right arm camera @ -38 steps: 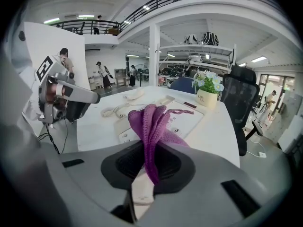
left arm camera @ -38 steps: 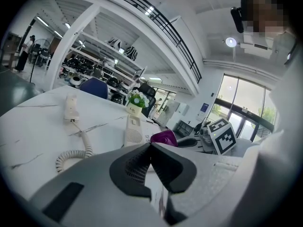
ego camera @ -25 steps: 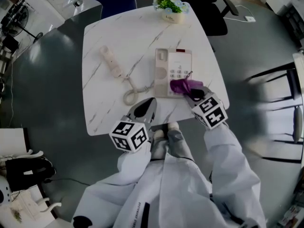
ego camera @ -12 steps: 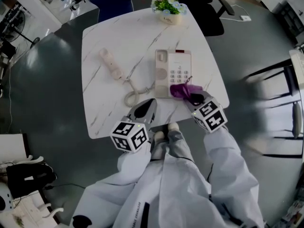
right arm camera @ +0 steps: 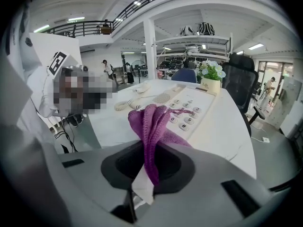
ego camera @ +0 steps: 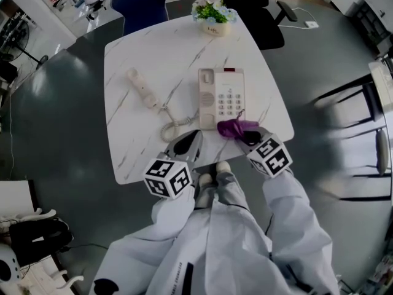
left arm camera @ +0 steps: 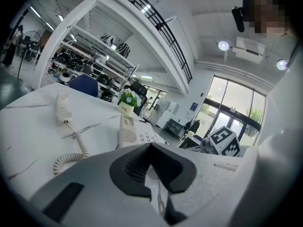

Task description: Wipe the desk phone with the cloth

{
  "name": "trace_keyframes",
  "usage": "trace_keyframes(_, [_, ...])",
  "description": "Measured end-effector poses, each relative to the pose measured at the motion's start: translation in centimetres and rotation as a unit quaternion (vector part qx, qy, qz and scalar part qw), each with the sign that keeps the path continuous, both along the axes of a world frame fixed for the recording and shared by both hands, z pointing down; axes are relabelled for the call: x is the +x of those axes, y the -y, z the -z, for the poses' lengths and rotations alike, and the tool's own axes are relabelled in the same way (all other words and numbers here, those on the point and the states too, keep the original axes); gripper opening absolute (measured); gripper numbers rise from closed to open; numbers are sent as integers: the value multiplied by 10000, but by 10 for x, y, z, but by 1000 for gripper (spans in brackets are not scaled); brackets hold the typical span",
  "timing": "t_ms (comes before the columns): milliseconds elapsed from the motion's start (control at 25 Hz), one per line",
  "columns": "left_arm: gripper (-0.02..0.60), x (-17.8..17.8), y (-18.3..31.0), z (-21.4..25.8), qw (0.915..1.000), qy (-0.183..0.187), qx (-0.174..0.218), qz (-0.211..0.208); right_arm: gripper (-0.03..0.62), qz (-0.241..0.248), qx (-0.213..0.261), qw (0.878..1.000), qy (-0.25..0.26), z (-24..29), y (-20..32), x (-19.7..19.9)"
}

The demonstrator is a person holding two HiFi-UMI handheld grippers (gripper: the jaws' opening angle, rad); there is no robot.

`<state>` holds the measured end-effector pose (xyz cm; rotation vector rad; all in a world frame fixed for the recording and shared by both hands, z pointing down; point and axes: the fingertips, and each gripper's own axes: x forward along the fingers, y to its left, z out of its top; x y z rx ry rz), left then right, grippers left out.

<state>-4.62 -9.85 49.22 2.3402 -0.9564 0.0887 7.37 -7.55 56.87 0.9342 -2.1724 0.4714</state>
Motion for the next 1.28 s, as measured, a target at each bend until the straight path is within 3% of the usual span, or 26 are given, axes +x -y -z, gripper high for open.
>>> trace_keyframes(320, [-3,-9,2,9,9999,-30,102,38,40,-105,-32,9997,236,7,-5,-6])
trace_keyframes(840, [-2,-22,14,24,9993,-16,318,174,40,-764,858,9858,1224,70,17,-5])
trace_keyframes(1280, [-3,-24,41,27,9987,27,335,386,40,-900,1142,9789,1438,93,64,0])
